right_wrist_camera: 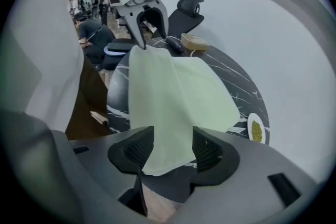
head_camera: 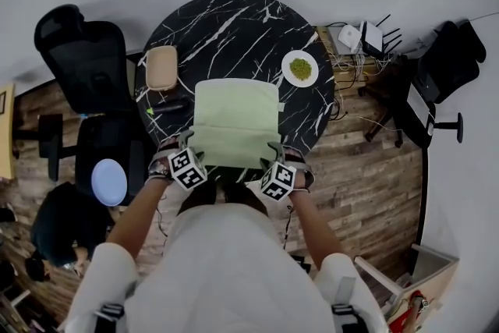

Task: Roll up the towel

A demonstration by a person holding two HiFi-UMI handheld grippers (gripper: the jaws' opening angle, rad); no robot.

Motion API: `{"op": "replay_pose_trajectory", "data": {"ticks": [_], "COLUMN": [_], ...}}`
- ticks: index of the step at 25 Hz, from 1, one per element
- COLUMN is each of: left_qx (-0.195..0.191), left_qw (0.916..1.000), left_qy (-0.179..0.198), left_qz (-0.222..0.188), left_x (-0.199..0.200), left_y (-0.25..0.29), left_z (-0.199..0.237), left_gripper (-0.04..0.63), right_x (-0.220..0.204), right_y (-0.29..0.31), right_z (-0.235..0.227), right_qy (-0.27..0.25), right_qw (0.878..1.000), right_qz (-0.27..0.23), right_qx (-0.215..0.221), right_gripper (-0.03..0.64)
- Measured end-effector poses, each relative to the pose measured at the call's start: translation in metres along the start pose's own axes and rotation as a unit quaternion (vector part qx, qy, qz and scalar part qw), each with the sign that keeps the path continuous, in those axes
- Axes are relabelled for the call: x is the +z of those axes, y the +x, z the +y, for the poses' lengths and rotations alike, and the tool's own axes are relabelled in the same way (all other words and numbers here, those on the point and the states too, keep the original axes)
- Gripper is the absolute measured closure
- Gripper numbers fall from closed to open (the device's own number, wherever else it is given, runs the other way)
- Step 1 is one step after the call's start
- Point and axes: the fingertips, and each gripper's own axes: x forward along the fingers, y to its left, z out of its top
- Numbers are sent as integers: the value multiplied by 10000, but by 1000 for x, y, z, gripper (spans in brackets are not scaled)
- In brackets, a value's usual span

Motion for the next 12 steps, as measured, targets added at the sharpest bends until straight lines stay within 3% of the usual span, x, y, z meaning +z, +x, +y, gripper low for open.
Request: {"op": "replay_pose_trajectory", "data": {"ticks": [6,9,10,12], "left_qx": [-495,-548,-495,-299], "left_qw": [9949,9927,9926,9931], "left_qy": [870,1000,1003,992], "left_qz": [134,399,483,546], "left_x": [-12,-28,-32,-35], "left_y": [6,20,25,33], "left_z": [-69,-81,-79,-71], "left_gripper": [321,321,332,430], "right_x": [1,-4,-8,-14], "right_y": [11,22,26,34], "right_z": [67,74,72,66], "right_qy": [-678,-858,-862,-850], "right_qw": [9965,9949,9948,9948], "right_qz": [77,246,328,441], "right_qx": [475,464,437,340], "right_gripper": [410,411,418,461]}}
